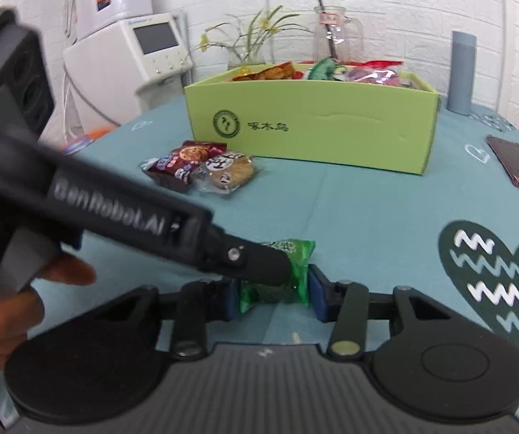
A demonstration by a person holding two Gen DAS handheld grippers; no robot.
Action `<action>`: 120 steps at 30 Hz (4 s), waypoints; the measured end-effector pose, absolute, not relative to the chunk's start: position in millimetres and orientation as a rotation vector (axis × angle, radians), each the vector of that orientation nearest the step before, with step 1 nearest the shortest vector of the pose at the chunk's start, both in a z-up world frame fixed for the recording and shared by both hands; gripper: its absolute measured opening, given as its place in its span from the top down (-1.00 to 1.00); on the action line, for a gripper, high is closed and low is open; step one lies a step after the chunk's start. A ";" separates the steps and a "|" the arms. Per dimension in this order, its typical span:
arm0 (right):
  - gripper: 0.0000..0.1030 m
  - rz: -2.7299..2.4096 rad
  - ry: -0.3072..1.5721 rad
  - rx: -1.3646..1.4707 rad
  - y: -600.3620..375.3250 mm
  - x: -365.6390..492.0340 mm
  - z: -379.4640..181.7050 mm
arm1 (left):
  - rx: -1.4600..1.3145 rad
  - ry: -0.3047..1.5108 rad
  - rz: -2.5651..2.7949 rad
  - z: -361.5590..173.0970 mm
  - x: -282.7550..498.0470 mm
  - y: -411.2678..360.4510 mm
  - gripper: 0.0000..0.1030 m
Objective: Organize snacks
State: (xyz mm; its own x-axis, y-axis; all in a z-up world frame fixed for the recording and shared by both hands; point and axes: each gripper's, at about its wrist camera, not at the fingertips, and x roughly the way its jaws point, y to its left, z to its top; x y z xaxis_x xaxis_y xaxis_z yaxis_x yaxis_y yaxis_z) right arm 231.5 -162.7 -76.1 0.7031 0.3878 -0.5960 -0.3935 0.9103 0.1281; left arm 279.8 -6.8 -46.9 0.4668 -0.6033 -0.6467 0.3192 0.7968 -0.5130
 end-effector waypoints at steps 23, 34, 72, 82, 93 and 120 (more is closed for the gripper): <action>-0.01 0.507 0.520 -0.082 -134.0 458.6 -9.7 | -0.300 0.759 -0.437 30.4 482.2 6.9 0.66; -0.85 0.436 0.385 -0.104 -148.0 400.6 11.6 | -0.209 0.621 -0.404 48.1 419.3 3.6 -0.12; -0.95 0.508 0.659 -0.111 -82.3 381.2 -84.1 | -0.308 0.855 -0.212 -42.4 399.2 110.5 0.06; -0.95 0.419 0.598 -0.077 -116.2 344.1 -59.7 | -0.320 0.852 -0.227 -36.1 385.2 109.9 0.06; -0.84 0.641 0.683 -0.136 -29.9 352.0 -78.1 | -0.231 0.876 -0.358 -31.5 379.3 110.7 0.06; -0.32 0.604 0.506 -0.178 -64.6 439.7 33.8 | -0.207 0.677 -0.360 76.0 455.0 53.4 0.46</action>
